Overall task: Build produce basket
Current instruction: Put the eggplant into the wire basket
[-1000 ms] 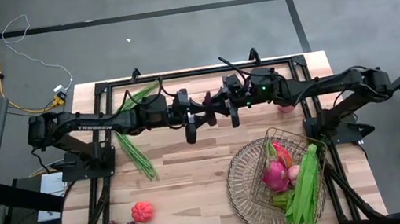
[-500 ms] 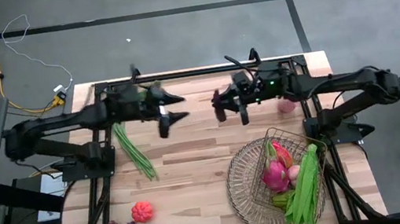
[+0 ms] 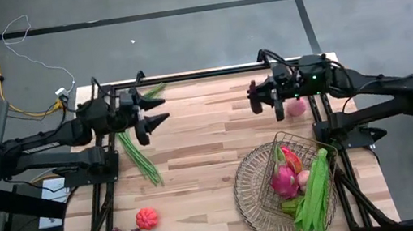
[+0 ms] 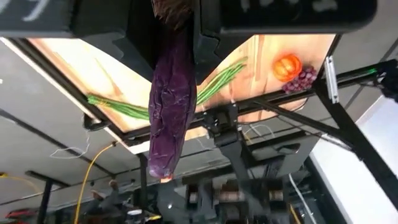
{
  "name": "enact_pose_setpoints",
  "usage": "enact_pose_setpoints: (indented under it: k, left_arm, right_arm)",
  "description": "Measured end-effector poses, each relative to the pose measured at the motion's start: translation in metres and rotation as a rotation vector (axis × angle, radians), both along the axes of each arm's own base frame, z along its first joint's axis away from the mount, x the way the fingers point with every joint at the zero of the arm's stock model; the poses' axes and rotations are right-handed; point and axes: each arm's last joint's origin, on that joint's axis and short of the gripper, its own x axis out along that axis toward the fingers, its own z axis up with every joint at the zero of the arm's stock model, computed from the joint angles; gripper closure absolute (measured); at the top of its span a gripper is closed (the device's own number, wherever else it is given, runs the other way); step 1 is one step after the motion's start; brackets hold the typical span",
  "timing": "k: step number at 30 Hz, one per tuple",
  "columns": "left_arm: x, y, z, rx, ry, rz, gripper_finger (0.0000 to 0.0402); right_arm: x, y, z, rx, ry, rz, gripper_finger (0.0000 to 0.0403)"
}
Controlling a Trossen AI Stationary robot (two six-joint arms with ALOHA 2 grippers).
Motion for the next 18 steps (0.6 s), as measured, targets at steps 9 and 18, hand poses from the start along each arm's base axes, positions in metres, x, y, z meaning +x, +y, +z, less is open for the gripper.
enact_pose_setpoints:
  k: [9,18]
  left_arm:
    - [0.000,-0.001,-0.001,0.031,-0.087,-0.005,0.0133]
    - [0.000,-0.001,-0.001,0.006,-0.093,-0.005,0.0133]
  right_arm:
    - [-0.003,0.004,0.002,0.072,-0.019,0.017,0.0346]
    - [-0.022,0.054,0.029,0.427,0.194,0.259,0.0346]
